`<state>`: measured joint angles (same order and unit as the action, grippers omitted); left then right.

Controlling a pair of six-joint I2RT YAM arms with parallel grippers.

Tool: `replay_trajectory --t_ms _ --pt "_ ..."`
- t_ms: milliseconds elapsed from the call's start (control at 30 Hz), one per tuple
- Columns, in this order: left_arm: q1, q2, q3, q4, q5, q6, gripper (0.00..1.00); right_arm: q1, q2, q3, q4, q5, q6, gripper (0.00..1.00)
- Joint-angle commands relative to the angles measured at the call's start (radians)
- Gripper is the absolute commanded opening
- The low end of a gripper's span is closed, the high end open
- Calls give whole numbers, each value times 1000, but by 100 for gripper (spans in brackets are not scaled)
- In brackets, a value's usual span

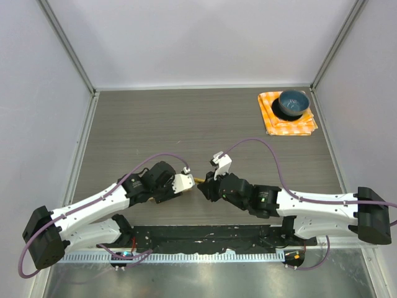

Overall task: Unpack the express box
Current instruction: Cut the express box at the center of the board.

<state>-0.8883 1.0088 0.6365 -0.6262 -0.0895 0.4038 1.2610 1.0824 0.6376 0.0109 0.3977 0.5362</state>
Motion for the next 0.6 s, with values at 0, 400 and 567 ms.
replay_trajectory --t_ms 0,400,567 --pt "-3 -27 3 51 -9 -8 49 -2 17 34 60 13 24 1" --pt "-5 -41 0 43 -1 -17 49 -2 95 89 -48 46 36 1" --pt "-3 -41 14 43 -3 -17 49 -6 171 148 -94 9 62 1"
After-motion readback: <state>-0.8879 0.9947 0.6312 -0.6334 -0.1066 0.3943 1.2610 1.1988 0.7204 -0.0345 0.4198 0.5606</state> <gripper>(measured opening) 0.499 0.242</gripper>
